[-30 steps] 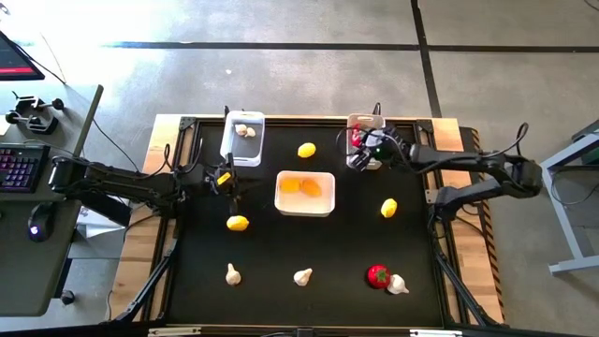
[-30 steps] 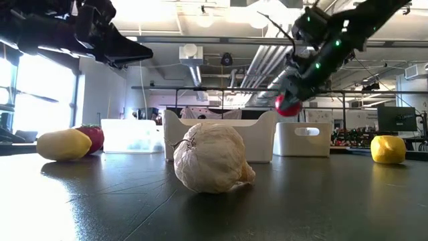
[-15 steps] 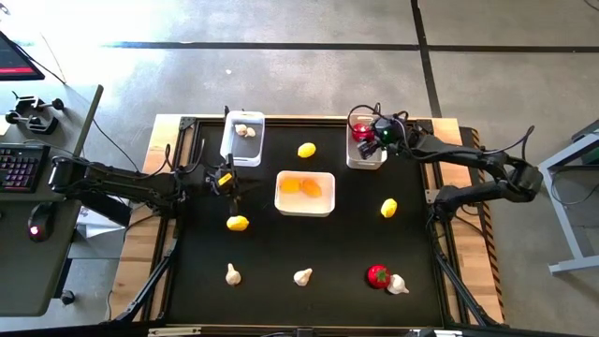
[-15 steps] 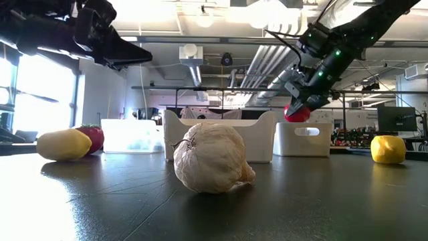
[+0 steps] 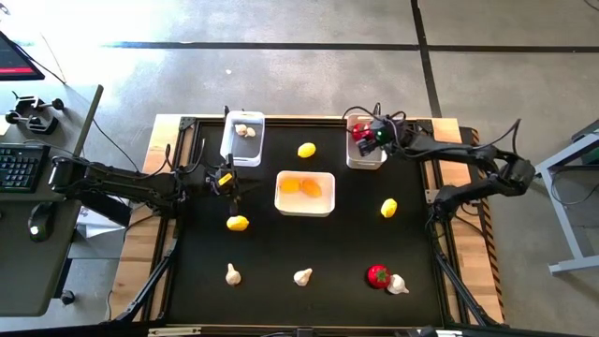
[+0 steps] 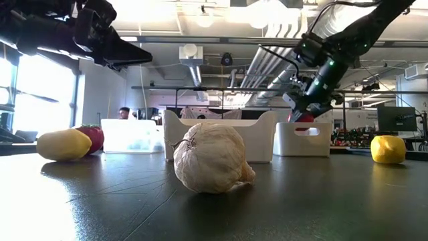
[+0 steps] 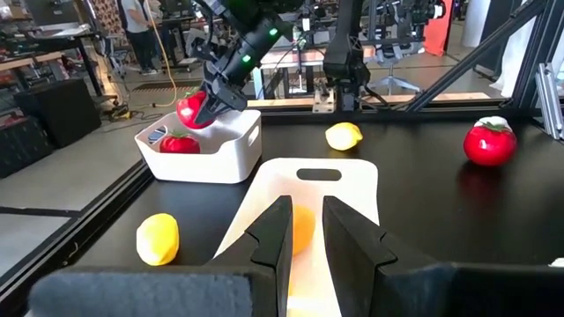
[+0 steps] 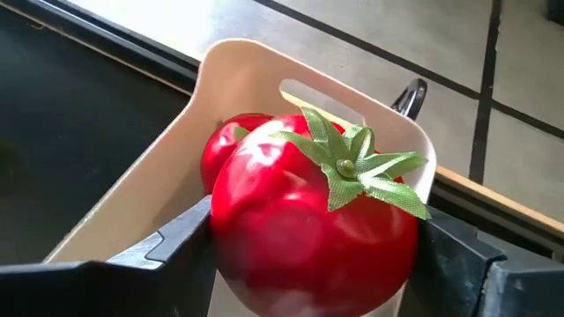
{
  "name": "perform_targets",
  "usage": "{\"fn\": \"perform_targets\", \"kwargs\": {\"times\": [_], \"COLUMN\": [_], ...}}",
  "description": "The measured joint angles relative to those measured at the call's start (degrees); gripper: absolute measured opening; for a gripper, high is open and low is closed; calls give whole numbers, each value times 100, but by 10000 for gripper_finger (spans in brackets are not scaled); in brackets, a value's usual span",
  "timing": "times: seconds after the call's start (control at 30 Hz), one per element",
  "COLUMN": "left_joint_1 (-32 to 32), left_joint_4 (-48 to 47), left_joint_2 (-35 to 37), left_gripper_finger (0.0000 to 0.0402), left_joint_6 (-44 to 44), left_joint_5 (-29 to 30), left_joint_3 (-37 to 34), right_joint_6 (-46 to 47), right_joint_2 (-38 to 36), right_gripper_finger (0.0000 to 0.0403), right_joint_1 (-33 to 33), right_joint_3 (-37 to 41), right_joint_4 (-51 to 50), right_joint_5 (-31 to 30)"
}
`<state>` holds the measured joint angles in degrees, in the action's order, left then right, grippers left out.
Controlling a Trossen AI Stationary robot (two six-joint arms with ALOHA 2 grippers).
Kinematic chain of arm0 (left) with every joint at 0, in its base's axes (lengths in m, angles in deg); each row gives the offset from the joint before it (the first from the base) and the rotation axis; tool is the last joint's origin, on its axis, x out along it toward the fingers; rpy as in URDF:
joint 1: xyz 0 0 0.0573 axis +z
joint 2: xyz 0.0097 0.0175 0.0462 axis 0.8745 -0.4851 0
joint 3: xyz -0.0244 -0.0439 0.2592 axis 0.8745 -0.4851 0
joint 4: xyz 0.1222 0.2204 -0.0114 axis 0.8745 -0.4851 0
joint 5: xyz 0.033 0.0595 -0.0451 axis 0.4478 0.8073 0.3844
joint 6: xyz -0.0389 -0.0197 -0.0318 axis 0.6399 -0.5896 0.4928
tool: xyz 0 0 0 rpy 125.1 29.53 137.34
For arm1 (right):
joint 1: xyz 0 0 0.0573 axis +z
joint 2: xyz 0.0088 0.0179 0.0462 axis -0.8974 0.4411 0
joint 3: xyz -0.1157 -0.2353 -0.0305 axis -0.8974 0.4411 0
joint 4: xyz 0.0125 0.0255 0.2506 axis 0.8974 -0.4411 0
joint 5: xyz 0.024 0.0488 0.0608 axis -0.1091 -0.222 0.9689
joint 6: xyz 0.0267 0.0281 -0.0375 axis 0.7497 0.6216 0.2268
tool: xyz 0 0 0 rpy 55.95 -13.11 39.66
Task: Sort produce into baskets
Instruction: Put the red tomato into the gray bin
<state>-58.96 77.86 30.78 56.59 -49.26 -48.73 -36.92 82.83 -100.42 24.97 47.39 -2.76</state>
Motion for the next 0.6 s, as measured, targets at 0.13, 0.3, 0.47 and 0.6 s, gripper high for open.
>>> {"fn": "perform_targets", "kwargs": {"times": [0.13,0.3,0.47,0.6], "left_joint_1": [0,0,-4,-3], "left_joint_4": [0,-2,0,0], "left_joint_2": [0,0,0,0], "left_gripper_finger": [53,53,53,53], "left_joint_6": [-37,-12,-4,-3], "left_joint_5": [2,0,-35,-42], "left_joint_3": [-2,0,0,0], "right_joint_6": [308,433,377,460], "right_joint_2": [0,0,0,0], "right_gripper_finger": [275,275,281,299], "right_joint_1": [122,139,139,139], "right_joint_3": [0,0,0,0], "right_joint_4": [-244,-349,-379,-457], "right_joint_5": [-79,-137,-5,16]}}
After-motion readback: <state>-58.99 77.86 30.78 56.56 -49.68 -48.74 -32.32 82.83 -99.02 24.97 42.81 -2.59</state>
